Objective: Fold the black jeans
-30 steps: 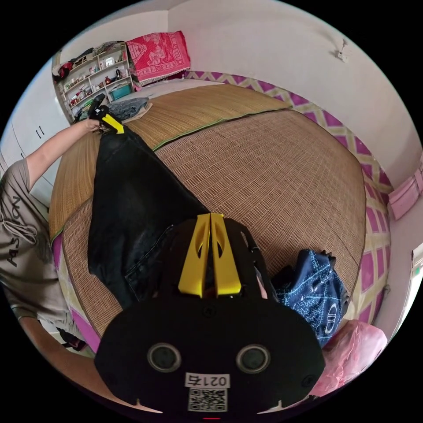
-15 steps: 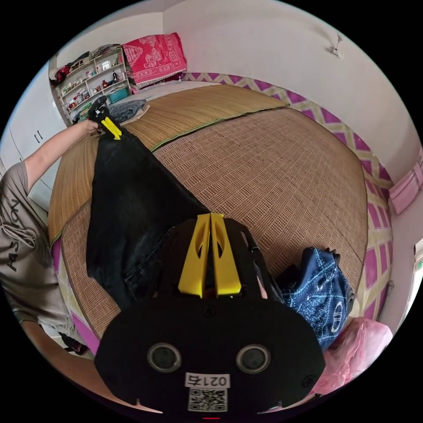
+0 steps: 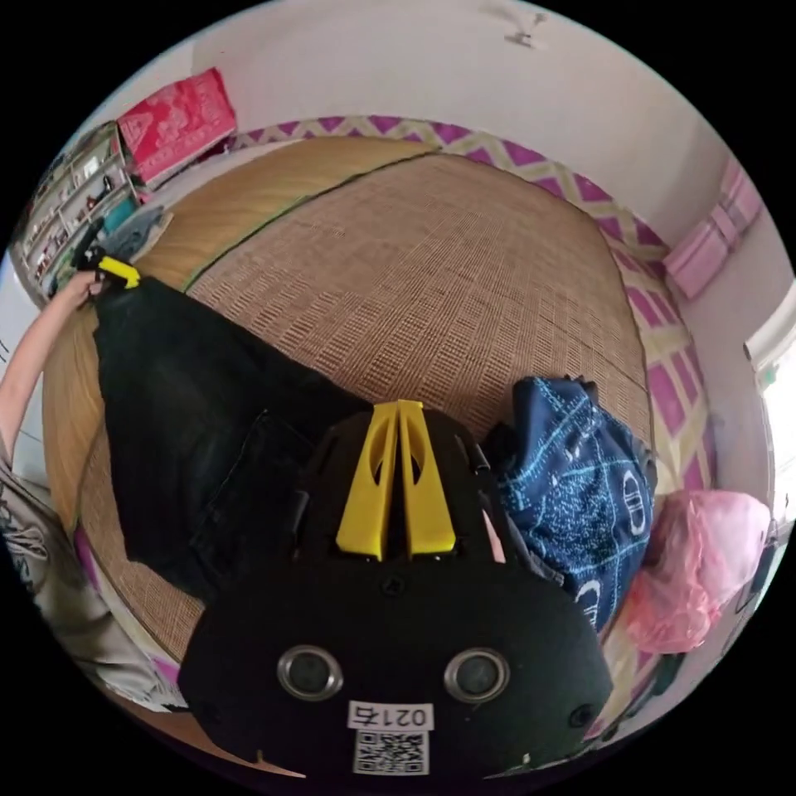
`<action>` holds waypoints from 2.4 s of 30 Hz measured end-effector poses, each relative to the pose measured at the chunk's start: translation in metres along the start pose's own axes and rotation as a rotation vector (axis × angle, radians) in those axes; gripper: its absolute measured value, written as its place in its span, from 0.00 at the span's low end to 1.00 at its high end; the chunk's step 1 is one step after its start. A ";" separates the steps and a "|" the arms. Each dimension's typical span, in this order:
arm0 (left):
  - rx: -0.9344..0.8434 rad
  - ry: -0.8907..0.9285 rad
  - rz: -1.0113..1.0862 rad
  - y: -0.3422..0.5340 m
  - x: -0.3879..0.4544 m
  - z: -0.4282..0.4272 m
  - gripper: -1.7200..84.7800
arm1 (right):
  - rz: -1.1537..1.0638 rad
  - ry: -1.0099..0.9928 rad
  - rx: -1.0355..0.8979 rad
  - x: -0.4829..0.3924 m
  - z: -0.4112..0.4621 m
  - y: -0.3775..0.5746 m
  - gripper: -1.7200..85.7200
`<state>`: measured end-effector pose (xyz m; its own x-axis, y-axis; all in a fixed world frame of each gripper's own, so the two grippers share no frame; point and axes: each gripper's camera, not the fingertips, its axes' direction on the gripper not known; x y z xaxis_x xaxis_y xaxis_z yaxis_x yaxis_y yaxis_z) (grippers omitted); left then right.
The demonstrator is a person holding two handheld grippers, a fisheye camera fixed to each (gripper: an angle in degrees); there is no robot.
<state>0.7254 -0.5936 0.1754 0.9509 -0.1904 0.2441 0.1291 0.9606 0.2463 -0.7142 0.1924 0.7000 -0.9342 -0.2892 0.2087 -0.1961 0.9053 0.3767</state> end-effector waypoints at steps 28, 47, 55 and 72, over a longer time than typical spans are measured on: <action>0.575 0.483 -0.941 0.513 -0.126 -0.088 0.14 | 0.061 -0.697 0.337 -0.114 -0.087 0.352 0.01; 0.781 0.397 -1.193 0.521 -0.103 -0.154 0.04 | 0.381 -0.798 0.522 -0.060 -0.060 0.602 0.01; 0.834 0.386 -1.072 0.482 -0.042 -0.225 0.01 | 0.439 -0.931 0.576 -0.042 -0.021 0.666 0.01; 0.424 -0.256 0.119 0.022 0.530 -0.239 0.01 | 0.499 -1.087 0.791 -0.026 -0.022 0.755 0.01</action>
<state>1.2997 -0.6254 0.0858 0.8457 -0.1794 0.5026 -0.1519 0.8219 0.5490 -0.8319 0.8763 0.9985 -0.6426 0.1547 -0.7504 0.4404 0.8760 -0.1965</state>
